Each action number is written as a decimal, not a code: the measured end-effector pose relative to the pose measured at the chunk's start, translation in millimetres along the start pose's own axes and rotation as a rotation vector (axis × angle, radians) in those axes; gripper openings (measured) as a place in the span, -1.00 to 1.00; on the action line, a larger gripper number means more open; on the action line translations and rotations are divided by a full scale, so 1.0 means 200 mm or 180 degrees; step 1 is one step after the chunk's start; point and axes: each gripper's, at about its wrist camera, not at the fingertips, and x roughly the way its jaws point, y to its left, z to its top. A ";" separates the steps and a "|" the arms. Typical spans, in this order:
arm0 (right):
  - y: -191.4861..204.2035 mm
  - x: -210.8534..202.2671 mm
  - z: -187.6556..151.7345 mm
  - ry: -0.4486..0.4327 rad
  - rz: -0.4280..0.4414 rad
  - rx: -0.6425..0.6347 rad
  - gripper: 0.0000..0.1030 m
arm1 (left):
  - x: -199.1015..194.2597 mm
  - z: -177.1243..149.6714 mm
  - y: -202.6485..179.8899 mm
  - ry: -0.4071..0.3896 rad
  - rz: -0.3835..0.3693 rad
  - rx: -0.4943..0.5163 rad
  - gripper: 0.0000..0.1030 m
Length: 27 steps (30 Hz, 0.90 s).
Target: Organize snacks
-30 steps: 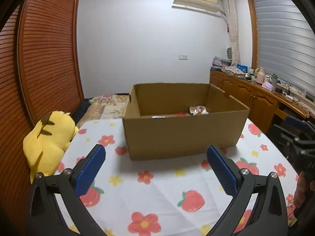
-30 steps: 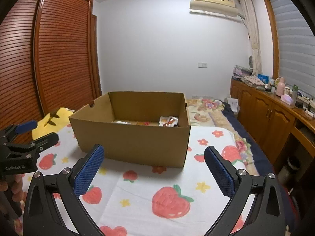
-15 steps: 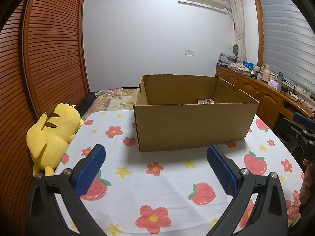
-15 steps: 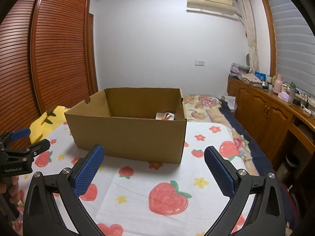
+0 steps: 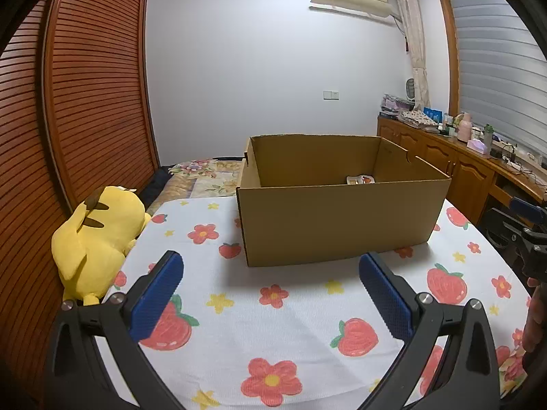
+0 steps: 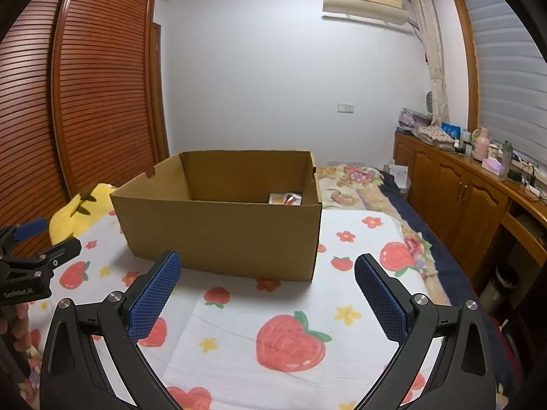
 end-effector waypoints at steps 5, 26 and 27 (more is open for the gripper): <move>0.00 0.00 0.00 -0.0004 -0.0008 -0.0003 1.00 | -0.01 0.00 0.00 -0.0010 -0.0009 -0.0001 1.00; -0.01 -0.01 -0.01 -0.0014 -0.0012 0.0007 1.00 | -0.05 0.02 -0.03 -0.0089 0.0041 0.0056 1.00; -0.01 -0.01 -0.01 -0.0016 -0.0015 0.0003 1.00 | -0.05 0.02 -0.03 -0.0085 0.0038 0.0055 1.00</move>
